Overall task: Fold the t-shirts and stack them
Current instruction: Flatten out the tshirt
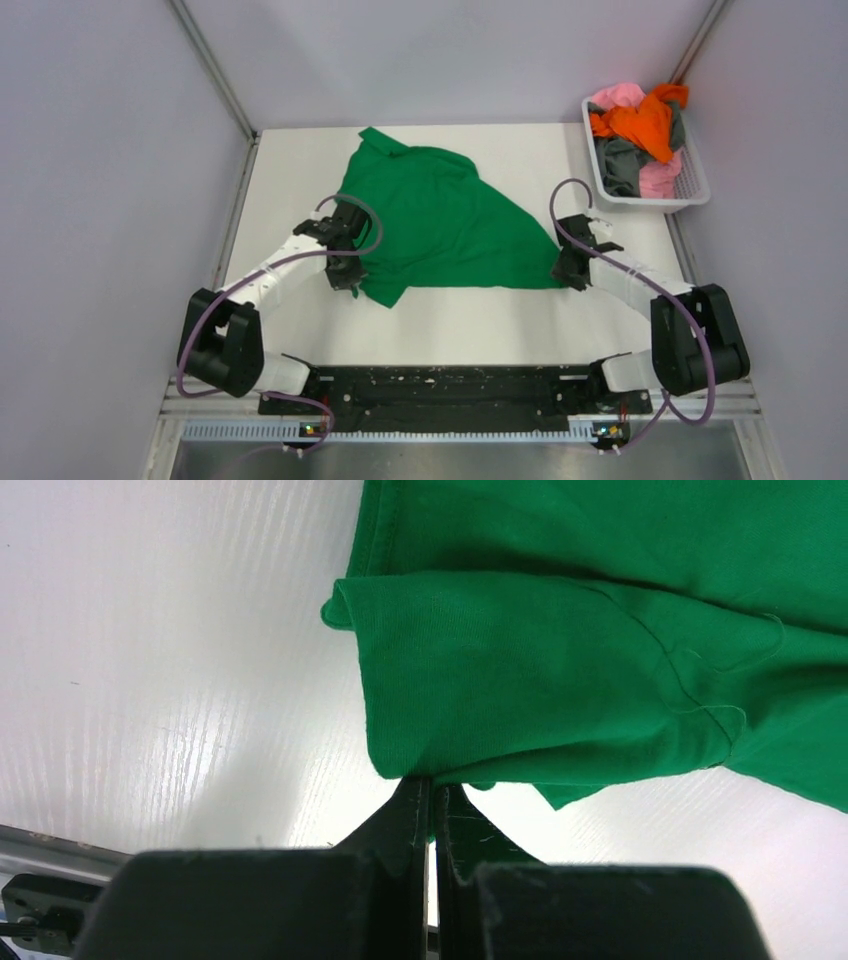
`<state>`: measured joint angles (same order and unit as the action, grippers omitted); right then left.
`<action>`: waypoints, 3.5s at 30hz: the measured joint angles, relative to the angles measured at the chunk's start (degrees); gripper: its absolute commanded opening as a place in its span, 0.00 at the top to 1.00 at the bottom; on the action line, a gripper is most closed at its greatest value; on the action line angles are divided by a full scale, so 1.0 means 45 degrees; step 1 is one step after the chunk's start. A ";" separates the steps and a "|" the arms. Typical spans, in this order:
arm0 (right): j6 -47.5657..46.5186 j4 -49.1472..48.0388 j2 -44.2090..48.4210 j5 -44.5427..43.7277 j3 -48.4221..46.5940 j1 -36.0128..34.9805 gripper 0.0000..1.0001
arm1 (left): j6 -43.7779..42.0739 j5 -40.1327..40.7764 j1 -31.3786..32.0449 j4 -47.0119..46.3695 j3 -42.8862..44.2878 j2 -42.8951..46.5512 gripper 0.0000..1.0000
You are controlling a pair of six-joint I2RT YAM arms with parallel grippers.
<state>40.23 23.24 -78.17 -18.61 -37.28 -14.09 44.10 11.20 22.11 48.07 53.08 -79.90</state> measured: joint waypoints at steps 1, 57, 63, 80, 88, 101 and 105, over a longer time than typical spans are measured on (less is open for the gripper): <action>0.0073 0.0063 -0.0005 -0.0121 0.0000 -0.0146 0.85 | 0.0039 0.0015 0.0000 0.0005 0.0000 0.0024 1.00; -0.1987 0.1540 0.8485 0.1171 -0.7431 -0.0869 1.00 | -0.6985 0.1185 0.0000 -0.4891 0.9564 0.5236 1.00; -0.1399 0.0321 0.6271 -0.0291 -0.3735 -0.0816 1.00 | -0.7155 0.3240 -0.0044 -0.5110 0.7446 0.0549 1.00; -0.1030 -0.5372 -0.2511 0.2788 -0.3351 0.1880 1.00 | -0.6003 0.3055 -0.1336 -0.5090 0.8539 -0.7325 1.00; -0.1025 -0.5576 -0.4750 0.3016 -0.5668 0.1991 0.85 | -0.5707 0.2263 -0.1739 -0.4891 1.1992 -0.9753 0.32; -0.2613 -0.4401 -0.6713 0.2628 -0.9690 0.1938 0.01 | -0.4711 0.0097 -0.2259 -0.4362 1.4542 -1.1307 0.01; -0.2710 -0.4444 -0.5799 0.3313 -0.8306 0.1540 0.01 | -0.4041 -0.1219 -0.2229 -0.4716 1.1599 -0.9350 0.01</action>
<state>28.03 3.25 -104.27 -3.70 -74.65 -7.16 25.91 5.72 12.08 26.85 105.27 -121.97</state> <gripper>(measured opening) 0.985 0.986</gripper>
